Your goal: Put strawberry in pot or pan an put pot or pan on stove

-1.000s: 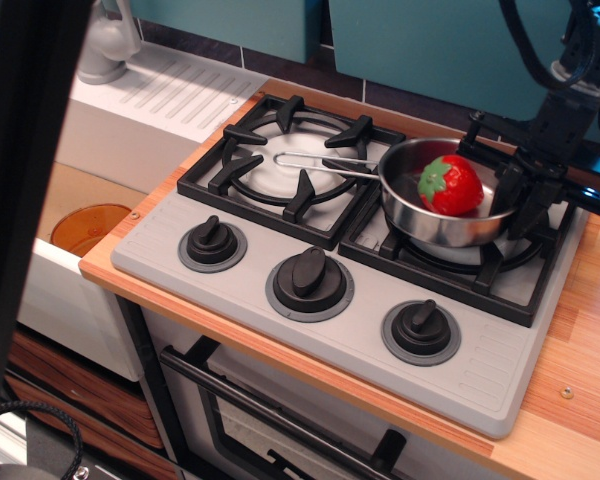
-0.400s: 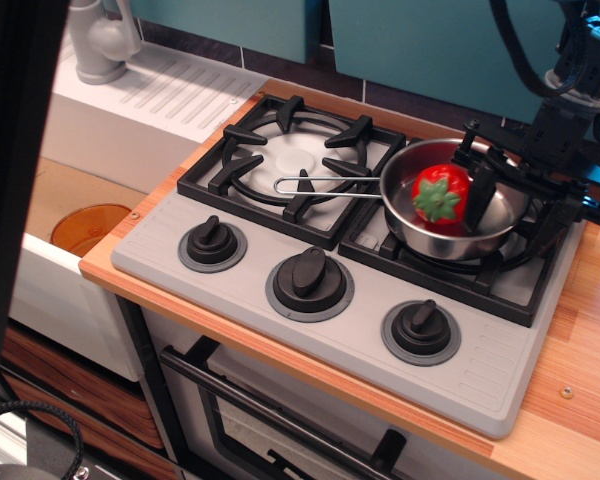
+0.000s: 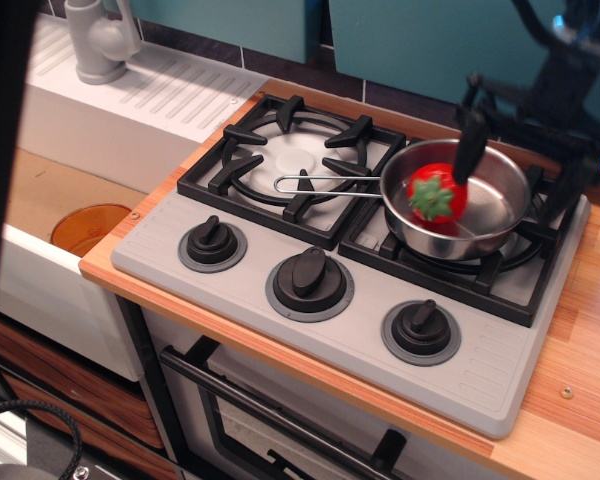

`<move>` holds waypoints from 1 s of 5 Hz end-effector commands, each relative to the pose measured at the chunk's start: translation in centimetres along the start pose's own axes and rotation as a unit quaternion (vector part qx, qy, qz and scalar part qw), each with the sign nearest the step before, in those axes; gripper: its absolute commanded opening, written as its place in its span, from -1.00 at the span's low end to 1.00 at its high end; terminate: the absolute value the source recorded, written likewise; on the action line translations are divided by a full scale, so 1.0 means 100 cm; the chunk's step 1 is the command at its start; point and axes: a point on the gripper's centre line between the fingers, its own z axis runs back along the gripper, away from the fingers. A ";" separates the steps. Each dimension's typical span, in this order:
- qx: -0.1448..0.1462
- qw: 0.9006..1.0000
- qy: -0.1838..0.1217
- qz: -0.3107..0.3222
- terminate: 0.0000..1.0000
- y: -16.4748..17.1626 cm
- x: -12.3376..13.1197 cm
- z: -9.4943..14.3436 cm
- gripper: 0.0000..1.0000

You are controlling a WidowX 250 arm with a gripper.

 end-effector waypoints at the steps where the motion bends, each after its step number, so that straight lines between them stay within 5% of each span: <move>1: 0.002 0.998 -0.052 -0.031 -1.00 0.058 0.015 0.052 1.00; 5: 0.015 0.997 -0.064 -0.040 -1.00 0.117 -0.008 0.028 1.00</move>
